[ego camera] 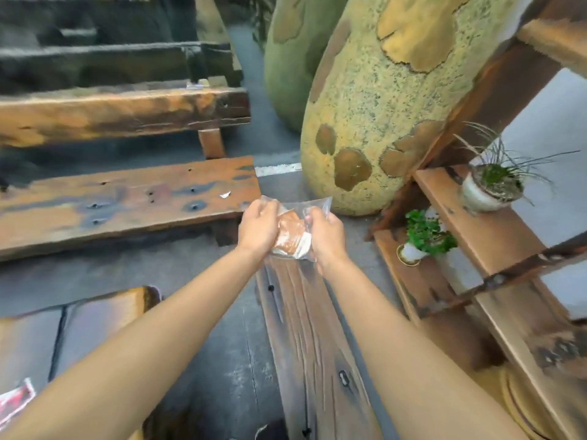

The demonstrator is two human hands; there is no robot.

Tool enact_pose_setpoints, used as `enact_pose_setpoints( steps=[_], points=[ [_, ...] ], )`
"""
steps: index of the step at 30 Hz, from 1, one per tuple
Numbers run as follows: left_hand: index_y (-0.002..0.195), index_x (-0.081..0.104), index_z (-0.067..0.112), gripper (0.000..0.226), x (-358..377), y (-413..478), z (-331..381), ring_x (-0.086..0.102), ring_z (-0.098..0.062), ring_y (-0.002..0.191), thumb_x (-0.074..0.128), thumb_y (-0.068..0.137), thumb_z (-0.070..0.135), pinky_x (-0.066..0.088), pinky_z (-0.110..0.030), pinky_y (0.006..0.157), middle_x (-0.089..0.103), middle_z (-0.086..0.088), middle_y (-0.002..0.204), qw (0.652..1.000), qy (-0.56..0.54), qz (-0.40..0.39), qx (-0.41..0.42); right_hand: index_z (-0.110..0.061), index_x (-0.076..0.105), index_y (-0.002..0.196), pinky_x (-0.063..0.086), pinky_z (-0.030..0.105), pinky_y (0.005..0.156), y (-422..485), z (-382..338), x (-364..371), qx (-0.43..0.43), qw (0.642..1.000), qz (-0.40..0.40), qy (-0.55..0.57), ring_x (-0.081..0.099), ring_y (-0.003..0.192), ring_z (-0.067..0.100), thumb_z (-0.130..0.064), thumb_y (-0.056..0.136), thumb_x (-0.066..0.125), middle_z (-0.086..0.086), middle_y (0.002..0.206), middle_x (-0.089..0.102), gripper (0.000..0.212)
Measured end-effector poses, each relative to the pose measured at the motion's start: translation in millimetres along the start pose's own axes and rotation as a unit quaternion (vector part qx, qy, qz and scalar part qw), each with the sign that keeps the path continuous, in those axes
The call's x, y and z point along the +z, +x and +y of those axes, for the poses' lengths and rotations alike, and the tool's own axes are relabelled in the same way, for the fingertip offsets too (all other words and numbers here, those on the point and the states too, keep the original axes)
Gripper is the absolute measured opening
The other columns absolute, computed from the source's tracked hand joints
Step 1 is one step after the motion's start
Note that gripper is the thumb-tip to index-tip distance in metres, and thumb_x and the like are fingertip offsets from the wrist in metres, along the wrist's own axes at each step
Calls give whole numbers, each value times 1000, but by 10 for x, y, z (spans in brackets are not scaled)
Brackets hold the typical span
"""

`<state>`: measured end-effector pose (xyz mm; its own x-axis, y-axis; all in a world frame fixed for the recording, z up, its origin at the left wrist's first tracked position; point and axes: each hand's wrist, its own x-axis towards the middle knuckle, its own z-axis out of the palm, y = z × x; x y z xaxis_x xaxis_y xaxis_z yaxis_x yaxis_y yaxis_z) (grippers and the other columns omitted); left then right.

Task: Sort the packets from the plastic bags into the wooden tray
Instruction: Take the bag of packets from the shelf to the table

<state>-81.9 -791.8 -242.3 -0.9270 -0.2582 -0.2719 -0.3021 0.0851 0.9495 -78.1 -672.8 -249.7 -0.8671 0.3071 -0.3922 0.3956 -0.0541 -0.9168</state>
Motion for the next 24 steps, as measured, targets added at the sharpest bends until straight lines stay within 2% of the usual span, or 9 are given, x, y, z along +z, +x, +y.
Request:
enact_pose_setpoints(
  steps=[3,7,9,11,15,17,19,21,24],
  points=[
    [66,51,23,26,-544,-95,-252,54,-18,69,51,89,34,44,-36,70,55,5,67,998,-11,51,-20,-20,66,71,56,52,88,-196,230,426,4,997,-53,-56,70,85,31,-49,66,53,4,78,70,32],
    [67,44,24,29,-1313,-283,-567,51,-21,76,48,94,36,40,-36,72,51,3,71,987,8,150,-53,-14,67,109,52,49,98,-534,455,1027,12,988,-110,-106,68,104,29,-51,80,52,10,109,73,49],
    [70,42,19,31,-1706,-401,-703,51,-23,75,46,95,37,40,-37,72,51,2,72,977,16,201,-72,-14,63,122,51,49,101,-740,586,1361,20,980,-147,-134,66,110,28,-58,76,50,9,119,70,65],
    [70,37,19,33,-2086,-566,-847,51,-26,75,44,95,38,40,-39,71,48,1,70,965,12,245,-97,-17,63,120,53,46,97,-989,741,1693,25,967,-186,-174,68,106,28,-63,73,47,7,117,71,68],
    [76,40,14,30,-2717,-923,-1297,53,-31,83,43,96,37,38,-39,72,53,-7,79,930,-8,327,-166,-18,65,94,54,40,81,-1498,1040,2218,38,931,-273,-238,69,92,27,-48,88,50,7,101,73,34],
    [79,43,13,29,-2948,-1128,-1549,56,-34,89,43,93,39,44,-40,80,57,-13,86,911,-31,361,-198,-18,62,85,54,40,80,-1674,1235,2422,43,910,-314,-267,69,88,27,-45,90,53,7,94,72,29],
    [84,47,16,28,-3107,-1320,-1778,60,-36,95,42,89,43,50,-48,88,62,-15,94,893,-60,386,-223,-17,61,93,50,37,76,-1836,1383,2584,54,886,-354,-294,65,90,27,-50,86,55,5,101,69,34],
    [90,52,24,30,-3244,-1499,-1964,63,-36,95,38,85,50,54,-54,85,65,-10,98,872,-98,414,-244,-18,58,118,52,37,80,-2003,1539,2758,62,855,-393,-334,62,99,27,-58,77,54,3,113,65,57],
    [81,47,28,24,-3395,-1744,-2144,63,-33,84,39,91,48,56,-47,79,63,-9,89,827,-118,477,-274,-14,60,123,53,44,94,-2191,1745,2979,33,799,-458,-388,63,102,25,-65,73,50,3,112,66,72]
  ],
)
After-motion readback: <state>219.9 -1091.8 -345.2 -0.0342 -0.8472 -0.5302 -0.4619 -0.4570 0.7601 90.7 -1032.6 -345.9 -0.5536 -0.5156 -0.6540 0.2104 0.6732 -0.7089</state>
